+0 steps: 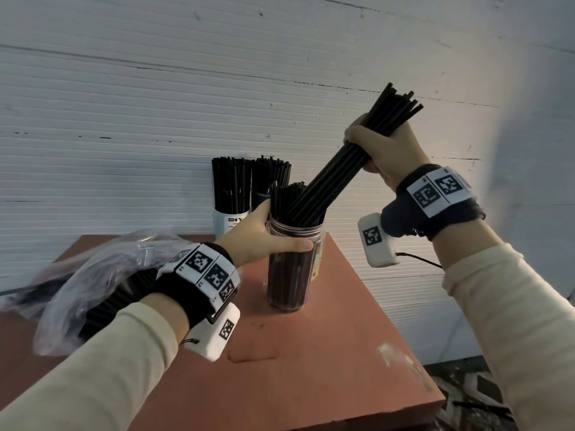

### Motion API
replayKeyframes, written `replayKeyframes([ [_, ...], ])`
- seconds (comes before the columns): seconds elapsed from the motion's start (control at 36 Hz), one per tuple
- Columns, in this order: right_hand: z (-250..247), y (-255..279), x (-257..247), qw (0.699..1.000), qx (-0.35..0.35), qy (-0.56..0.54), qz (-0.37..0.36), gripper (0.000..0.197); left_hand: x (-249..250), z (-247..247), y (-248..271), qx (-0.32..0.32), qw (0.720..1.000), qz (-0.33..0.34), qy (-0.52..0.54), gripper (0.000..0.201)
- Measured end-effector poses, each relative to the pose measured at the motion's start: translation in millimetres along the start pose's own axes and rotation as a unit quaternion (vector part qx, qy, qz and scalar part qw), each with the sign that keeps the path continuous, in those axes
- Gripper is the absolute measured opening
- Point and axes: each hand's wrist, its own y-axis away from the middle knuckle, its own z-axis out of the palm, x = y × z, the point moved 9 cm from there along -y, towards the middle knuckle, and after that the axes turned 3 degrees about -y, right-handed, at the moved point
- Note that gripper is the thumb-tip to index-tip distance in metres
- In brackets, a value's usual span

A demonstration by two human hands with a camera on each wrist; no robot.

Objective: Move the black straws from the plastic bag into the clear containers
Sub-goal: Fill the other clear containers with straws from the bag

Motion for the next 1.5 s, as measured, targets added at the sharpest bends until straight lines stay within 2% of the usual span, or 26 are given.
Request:
replayKeyframes([
  [0.11, 7.5, 0.9, -2.7, 0.999, -0.009, 0.033, 0.002, 0.006, 2.8, 0.0, 0.1, 0.001, 1.000, 0.004, -0.007, 0.089],
  [0.22, 44.3, 5.0, -4.3, 0.986, -0.103, 0.130, 0.000, 0.011, 3.8, -0.9, 0.1, 0.000, 1.000, 0.004, -0.008, 0.087],
  [0.28, 61.7, 10.6, 2.2, 0.968, -0.151, 0.200, 0.003, 0.024, 4.5, -0.7, 0.5, 0.004, 1.000, 0.005, -0.003, 0.087],
  [0.33, 70.7, 17.6, 9.5, 0.954, -0.169, 0.247, -0.007, 0.030, 5.8, -0.7, 1.6, 0.009, 1.000, 0.008, -0.001, 0.084],
  [0.39, 72.4, 25.7, 17.2, 0.953, -0.158, 0.257, -0.026, 0.033, 7.9, -0.5, 2.6, 0.009, 1.000, 0.013, 0.001, 0.082],
  [0.47, 72.1, 38.2, 28.8, 0.961, -0.131, 0.237, -0.053, 0.021, 10.8, 1.8, 2.9, -0.004, 1.000, 0.022, 0.003, 0.080],
  [0.5, 70.7, 40.7, 32.6, 0.965, -0.122, 0.225, -0.051, 0.024, 11.5, 2.1, 2.8, -0.008, 1.000, 0.026, 0.004, 0.077],
  [0.61, 61.1, 46.7, 24.1, 0.990, -0.068, 0.102, -0.065, 0.071, 11.0, 2.5, 2.8, -0.006, 1.000, 0.025, 0.007, 0.073],
  [0.67, 62.0, 49.8, 10.1, 0.989, -0.058, 0.087, -0.101, 0.081, 9.9, 2.2, 3.2, -0.001, 1.000, 0.019, 0.005, 0.072],
  [0.81, 79.7, 59.7, -10.3, 0.962, -0.074, 0.171, -0.199, 0.070, 9.0, 2.4, 4.9, 0.003, 1.000, 0.008, 0.006, 0.070],
  [0.86, 87.9, 63.6, -3.2, 0.949, -0.090, 0.226, -0.202, 0.059, 7.7, 3.5, 5.6, 0.001, 1.000, 0.004, 0.008, 0.068],
  [0.97, 82.5, 66.9, 5.7, 0.941, -0.049, 0.274, -0.194, 0.033, 7.5, 6.1, 6.9, 0.000, 1.000, -0.001, 0.021, 0.074],
  [1.06, 82.7, 69.7, -2.2, 0.937, -0.050, 0.271, -0.213, 0.042, 8.3, 7.5, 8.5, 0.000, 1.000, -0.005, 0.023, 0.076],
  [1.11, 89.6, 73.2, -7.2, 0.926, -0.077, 0.289, -0.229, 0.045, 8.6, 9.6, 9.1, 0.001, 1.000, -0.007, 0.029, 0.079],
  [1.22, 105.2, 77.5, 4.3, 0.894, -0.143, 0.377, -0.194, 0.038, 12.3, 10.4, 13.8, 0.002, 0.999, -0.008, 0.032, 0.084],
  [1.31, 100.9, 77.3, -1.9, 0.905, -0.118, 0.367, -0.180, 0.040, 8.4, 5.8, 20.7, -0.011, 0.999, -0.029, 0.010, 0.108],
  [1.36, 98.7, 79.5, -13.4, 0.914, -0.094, 0.343, -0.196, 0.043, 2.0, -4.5, 28.3, 0.000, 0.998, -0.058, -0.025, 0.122],
  [1.42, 98.9, 85.2, -28.3, 0.920, -0.066, 0.313, -0.227, 0.042, 4.3, -20.9, 39.9, 0.037, 0.995, -0.055, -0.075, 0.110],
  [1.5, 103.8, 98.2, -50.2, 0.922, -0.021, 0.266, -0.279, 0.029, 22.0, -53.2, 63.5, 0.117, 0.982, 0.000, -0.151, 0.058],
])
